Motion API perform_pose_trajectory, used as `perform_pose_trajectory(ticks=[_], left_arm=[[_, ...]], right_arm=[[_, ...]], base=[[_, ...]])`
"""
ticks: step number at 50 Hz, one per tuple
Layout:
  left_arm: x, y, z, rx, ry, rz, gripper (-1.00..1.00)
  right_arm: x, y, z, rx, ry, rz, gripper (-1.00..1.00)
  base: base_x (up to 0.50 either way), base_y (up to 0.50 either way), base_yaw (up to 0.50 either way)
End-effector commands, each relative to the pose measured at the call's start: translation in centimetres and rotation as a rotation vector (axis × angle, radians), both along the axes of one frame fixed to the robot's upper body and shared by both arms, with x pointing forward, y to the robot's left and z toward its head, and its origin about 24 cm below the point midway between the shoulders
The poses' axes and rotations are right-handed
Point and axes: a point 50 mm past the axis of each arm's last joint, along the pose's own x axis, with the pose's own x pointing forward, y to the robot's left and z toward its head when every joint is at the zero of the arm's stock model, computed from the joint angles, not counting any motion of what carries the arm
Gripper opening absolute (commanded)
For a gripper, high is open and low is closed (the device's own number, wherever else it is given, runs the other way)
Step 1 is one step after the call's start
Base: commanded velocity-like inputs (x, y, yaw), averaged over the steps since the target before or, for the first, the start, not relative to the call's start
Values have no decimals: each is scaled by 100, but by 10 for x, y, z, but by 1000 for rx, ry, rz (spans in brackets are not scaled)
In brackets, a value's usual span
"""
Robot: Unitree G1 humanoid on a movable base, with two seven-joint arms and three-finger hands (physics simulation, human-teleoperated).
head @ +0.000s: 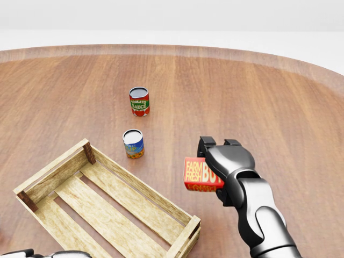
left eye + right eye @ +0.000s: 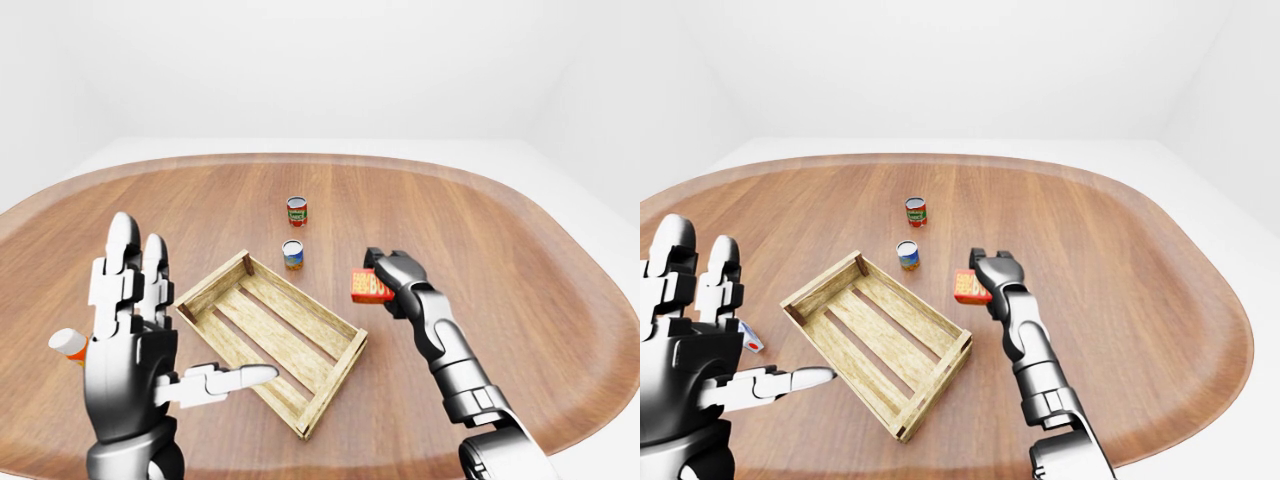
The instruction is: Pick up the butter and put it in the tray.
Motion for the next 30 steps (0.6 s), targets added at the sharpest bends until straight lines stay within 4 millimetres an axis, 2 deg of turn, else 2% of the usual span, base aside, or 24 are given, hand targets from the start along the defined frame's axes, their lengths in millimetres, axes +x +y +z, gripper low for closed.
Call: perform_pose_trajectory(ticks=[1, 13, 18, 30], left_arm=[[-1, 1, 1, -1, -2, 2, 100], [-1, 2, 1, -1, -5, 5, 100], [-1, 3, 1, -3, -3, 7, 100], [-1, 3, 0, -5, 2, 7, 100]], right_arm=[[3, 19, 37, -117, -70, 46, -100], [8, 51, 47, -167, -83, 107, -100], [12, 66, 47, -114, -80, 145, -100], [20, 86, 47, -38, -87, 192, -100]], base=[[0, 0, 0], [0, 0, 0], [0, 0, 0], [0, 0, 0]])
